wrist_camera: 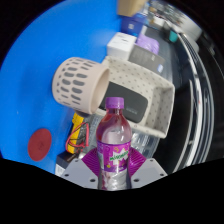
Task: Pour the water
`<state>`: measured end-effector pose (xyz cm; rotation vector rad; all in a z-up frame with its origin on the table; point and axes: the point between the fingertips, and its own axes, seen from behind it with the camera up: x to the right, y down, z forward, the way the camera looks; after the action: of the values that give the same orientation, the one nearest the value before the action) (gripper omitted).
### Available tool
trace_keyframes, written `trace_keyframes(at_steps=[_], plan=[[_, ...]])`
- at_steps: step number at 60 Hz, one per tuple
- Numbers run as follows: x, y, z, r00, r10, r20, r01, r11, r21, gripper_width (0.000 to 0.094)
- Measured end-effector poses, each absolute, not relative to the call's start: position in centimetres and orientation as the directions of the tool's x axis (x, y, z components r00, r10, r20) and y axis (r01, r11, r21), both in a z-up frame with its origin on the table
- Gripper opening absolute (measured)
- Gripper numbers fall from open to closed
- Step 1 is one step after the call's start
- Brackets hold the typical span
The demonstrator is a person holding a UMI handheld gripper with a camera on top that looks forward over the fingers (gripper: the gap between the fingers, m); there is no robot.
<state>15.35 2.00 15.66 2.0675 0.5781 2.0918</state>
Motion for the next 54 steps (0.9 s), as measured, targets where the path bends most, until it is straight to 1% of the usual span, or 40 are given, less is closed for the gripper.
trace_keyframes(at_steps=[7, 13, 22, 28, 31, 35, 39, 42, 45, 48, 51, 54], plan=[[15.7, 3.4, 16.2, -0.117, 0.532, 0.838, 0.158, -0.823, 0.545, 0.0324], [16.0, 4.0, 16.4, -0.141, 0.593, 0.793, 0.144, -0.780, 0.609, 0.0325], [16.2, 4.1, 16.4, -0.135, 0.599, 0.789, 0.139, -0.777, 0.614, 0.0325], [16.0, 3.8, 16.9, -0.127, 0.533, 0.836, 0.137, -0.826, 0.547, 0.0326], [15.9, 3.3, 17.2, -0.103, 0.458, 0.883, 0.145, -0.871, 0.469, 0.0327], [15.6, 2.5, 17.4, -0.051, 0.307, 0.950, 0.143, -0.940, 0.311, 0.0328], [15.3, 1.4, 17.3, 0.024, 0.089, 0.996, 0.133, -0.987, 0.085, 0.0327], [15.1, 0.7, 17.2, 0.075, -0.086, 0.994, 0.107, -0.990, -0.093, 0.0328], [14.9, 0.2, 17.1, 0.104, -0.254, 0.962, 0.081, -0.962, -0.262, 0.0329], [14.8, -0.4, 17.6, 0.129, -0.408, 0.904, 0.068, -0.905, -0.419, 0.0329], [14.6, -0.8, 18.1, 0.149, -0.556, 0.818, 0.051, -0.822, -0.568, 0.0329], [14.3, -0.6, 18.1, 0.170, -0.697, 0.697, 0.027, -0.704, -0.710, 0.0329]])
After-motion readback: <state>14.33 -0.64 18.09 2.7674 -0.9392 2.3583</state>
